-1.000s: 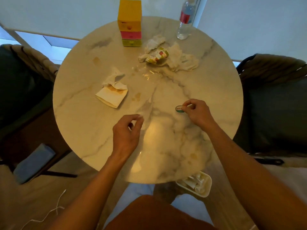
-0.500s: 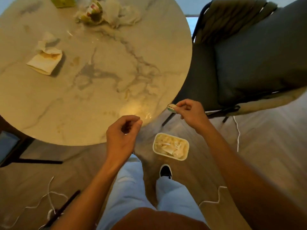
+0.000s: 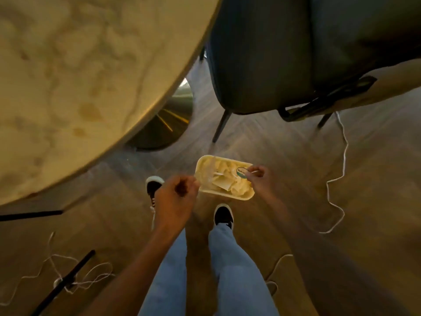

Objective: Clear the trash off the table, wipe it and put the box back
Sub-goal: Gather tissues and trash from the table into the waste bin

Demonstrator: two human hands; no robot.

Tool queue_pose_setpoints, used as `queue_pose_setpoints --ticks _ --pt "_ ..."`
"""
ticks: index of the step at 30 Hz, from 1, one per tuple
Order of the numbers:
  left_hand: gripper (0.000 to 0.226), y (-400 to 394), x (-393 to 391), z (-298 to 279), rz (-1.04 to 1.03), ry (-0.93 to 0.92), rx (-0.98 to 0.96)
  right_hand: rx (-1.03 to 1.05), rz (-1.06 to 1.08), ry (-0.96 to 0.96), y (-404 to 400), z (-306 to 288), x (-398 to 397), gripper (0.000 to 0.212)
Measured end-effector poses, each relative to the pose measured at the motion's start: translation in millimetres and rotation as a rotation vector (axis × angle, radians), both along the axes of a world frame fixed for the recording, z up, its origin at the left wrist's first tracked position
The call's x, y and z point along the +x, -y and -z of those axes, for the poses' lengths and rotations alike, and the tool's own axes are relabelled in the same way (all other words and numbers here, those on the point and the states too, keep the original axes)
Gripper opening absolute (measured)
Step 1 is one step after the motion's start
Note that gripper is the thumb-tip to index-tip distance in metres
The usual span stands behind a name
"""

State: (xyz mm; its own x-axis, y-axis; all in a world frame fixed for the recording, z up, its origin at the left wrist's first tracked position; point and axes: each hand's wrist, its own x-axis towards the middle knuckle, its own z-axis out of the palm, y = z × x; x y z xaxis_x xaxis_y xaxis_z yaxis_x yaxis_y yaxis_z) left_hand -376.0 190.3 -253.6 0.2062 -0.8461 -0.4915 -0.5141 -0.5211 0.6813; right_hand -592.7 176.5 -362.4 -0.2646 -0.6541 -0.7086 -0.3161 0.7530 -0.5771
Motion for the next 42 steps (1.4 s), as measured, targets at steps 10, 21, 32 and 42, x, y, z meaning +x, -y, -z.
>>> queue_pose_setpoints --ticks 10,21,32,42 --pt "0.010 7 -17 160 0.132 0.154 0.034 0.119 -0.053 -0.032 -21 107 24 0.026" --pt "0.036 9 -56 224 0.304 0.245 0.340 0.197 -0.118 0.002 -77 95 -2 0.020" --pt "0.020 4 -51 120 0.216 0.157 0.258 0.018 -0.147 0.002 -12 17 5 0.015" --pt "0.011 -14 -13 -33 0.254 0.052 0.055 -0.171 -0.260 -0.013 -1 -139 30 0.016"
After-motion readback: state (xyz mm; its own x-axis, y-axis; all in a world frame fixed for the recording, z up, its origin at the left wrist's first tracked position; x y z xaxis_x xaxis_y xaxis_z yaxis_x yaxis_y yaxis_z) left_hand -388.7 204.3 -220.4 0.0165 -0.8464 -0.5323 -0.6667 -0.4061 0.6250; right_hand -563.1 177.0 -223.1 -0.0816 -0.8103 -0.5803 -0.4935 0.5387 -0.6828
